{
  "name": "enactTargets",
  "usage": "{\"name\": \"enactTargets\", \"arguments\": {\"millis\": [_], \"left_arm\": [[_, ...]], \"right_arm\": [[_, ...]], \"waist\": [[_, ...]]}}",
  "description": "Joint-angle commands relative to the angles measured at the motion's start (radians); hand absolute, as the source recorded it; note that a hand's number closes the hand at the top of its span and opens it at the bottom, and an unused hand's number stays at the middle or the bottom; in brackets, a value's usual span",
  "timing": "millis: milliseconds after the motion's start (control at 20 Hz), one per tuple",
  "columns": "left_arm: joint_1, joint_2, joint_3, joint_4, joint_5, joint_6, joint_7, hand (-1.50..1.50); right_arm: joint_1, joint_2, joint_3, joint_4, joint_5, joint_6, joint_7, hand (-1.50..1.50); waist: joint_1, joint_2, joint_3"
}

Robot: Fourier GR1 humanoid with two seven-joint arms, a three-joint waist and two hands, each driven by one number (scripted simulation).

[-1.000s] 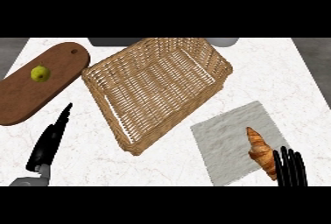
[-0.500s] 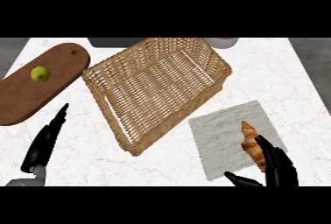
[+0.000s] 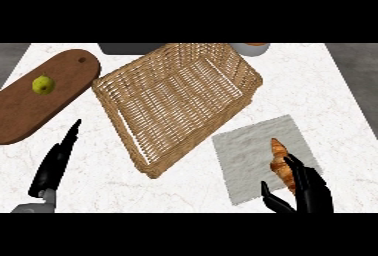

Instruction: Pick the croissant from the placemat and place it in the basket

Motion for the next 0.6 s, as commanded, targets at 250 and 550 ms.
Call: {"name": "enactTargets", "arguments": {"millis": [250, 550], "left_arm": [[0.0, 0.004, -0.008, -0.031, -0.004, -0.023, 0.016, 0.0], [-0.041, -0.011, -0.022, 0.002, -0.018, -0.017, 0.023, 0.0]], "right_arm": [[-0.161, -0.06, -0.004, 0.035, 0.158, 0.242, 0.112, 1.5], [-0.374, -0.249, 0.037, 0.079, 0.143, 0.712, 0.139, 1.5]], "waist": [[0.038, 0.016, 0.024], [0.057, 0.019, 0.024]]}}
